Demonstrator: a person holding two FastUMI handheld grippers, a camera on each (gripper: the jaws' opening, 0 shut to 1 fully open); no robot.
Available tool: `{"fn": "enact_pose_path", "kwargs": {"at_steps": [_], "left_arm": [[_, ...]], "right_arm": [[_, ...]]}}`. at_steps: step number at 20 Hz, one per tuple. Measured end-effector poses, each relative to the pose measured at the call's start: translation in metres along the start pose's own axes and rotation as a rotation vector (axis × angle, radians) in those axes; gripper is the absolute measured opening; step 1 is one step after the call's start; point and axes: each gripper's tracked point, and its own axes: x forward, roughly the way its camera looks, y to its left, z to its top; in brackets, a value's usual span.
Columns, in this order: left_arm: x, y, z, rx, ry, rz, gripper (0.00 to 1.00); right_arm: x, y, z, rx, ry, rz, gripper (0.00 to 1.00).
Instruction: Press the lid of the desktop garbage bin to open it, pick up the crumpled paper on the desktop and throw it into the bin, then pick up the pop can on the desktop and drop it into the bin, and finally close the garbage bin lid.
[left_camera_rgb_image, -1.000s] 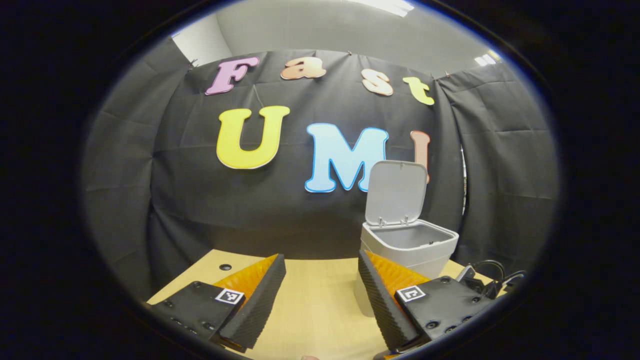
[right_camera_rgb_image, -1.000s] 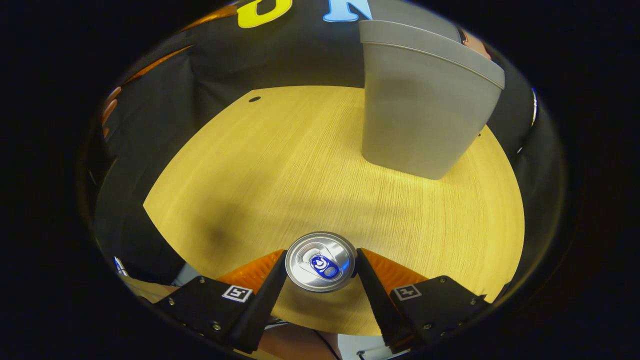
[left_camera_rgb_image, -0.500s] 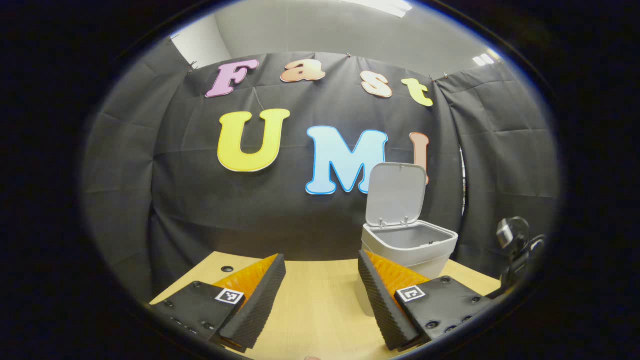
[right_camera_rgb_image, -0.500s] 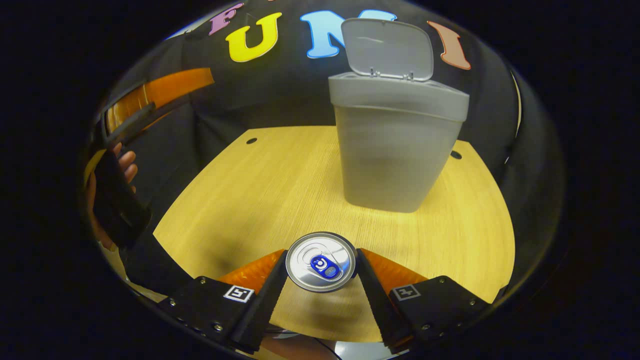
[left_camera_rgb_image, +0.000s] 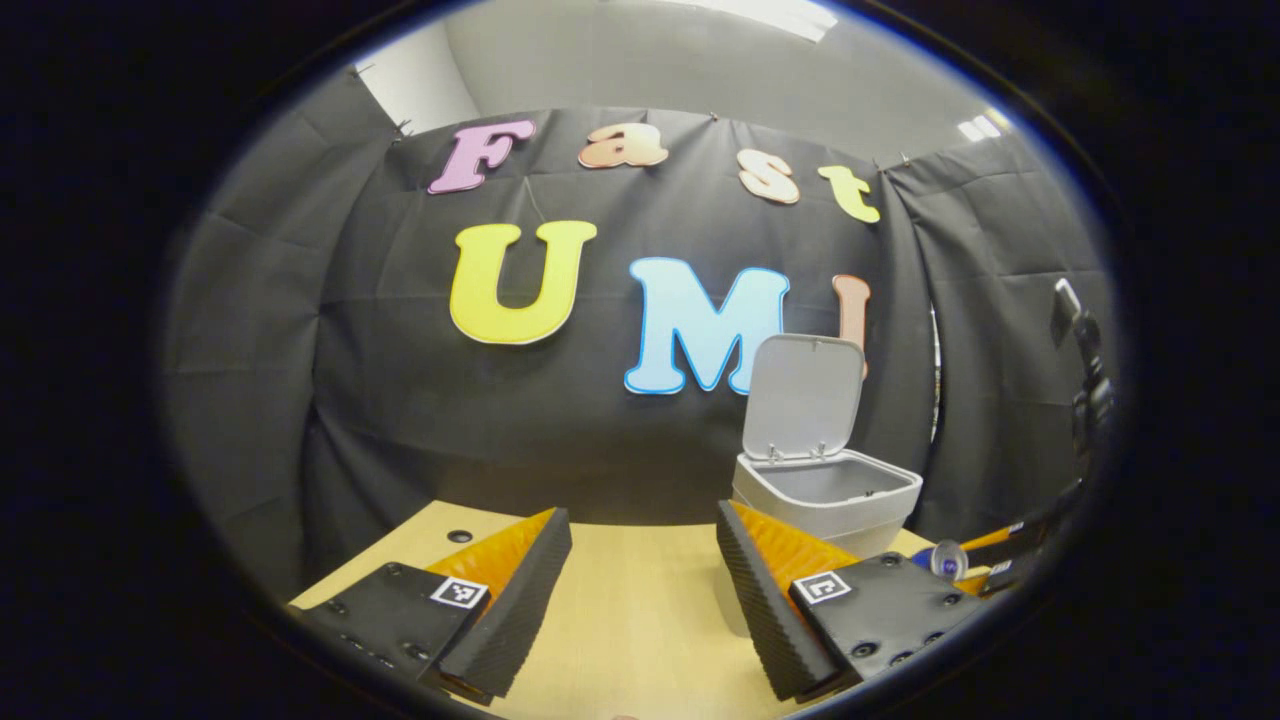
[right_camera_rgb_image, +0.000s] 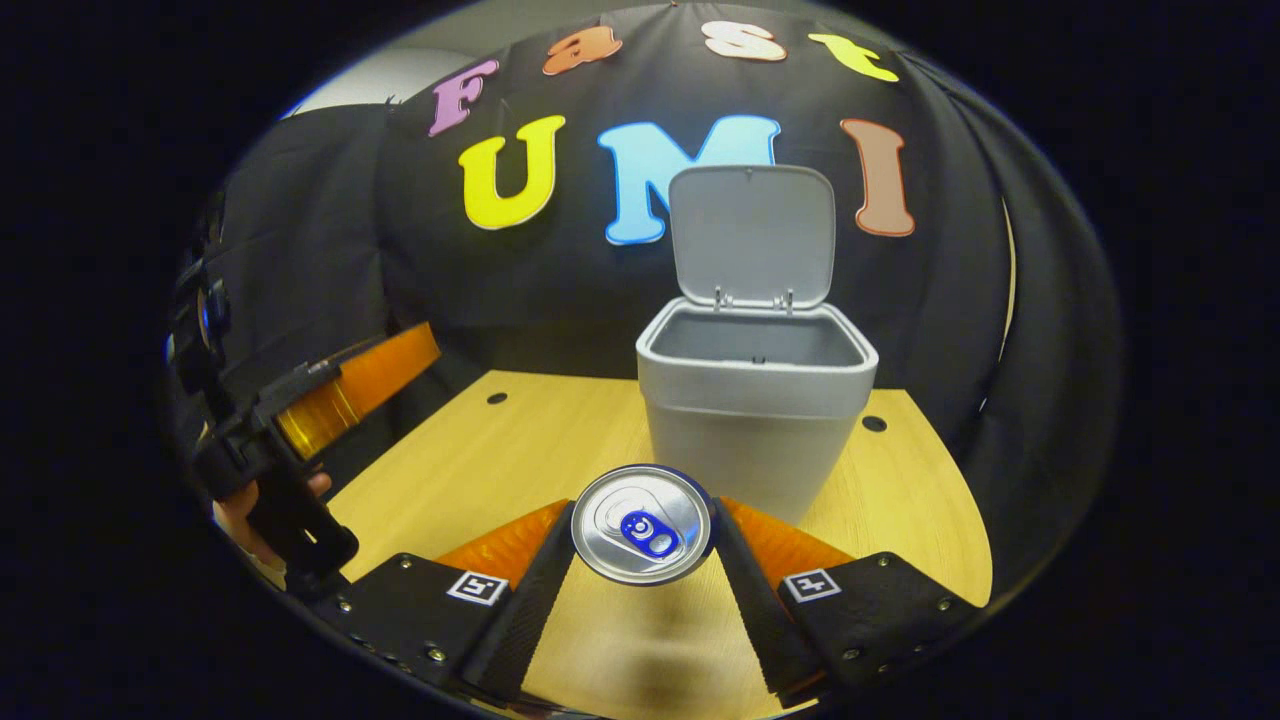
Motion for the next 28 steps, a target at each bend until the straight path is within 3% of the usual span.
{"fn": "enact_pose_path", "kwargs": {"at_steps": [5,12,28], "left_arm": [[0.002,-0.002,0.000,-0.005,-0.007,-0.005,0.95],[0.007,-0.007,-0.003,-0.002,-0.004,-0.026,0.96],[0.006,-0.002,-0.015,-0.005,0.027,-0.015,0.95]], "right_arm": [[-0.005,-0.006,0.059,-0.013,-0.197,-0.016,0.84],[0.008,-0.022,0.117,-0.074,-0.359,-0.075,0.84],[0.084,-0.043,0.107,-0.063,-0.234,-0.134,0.86]]}}
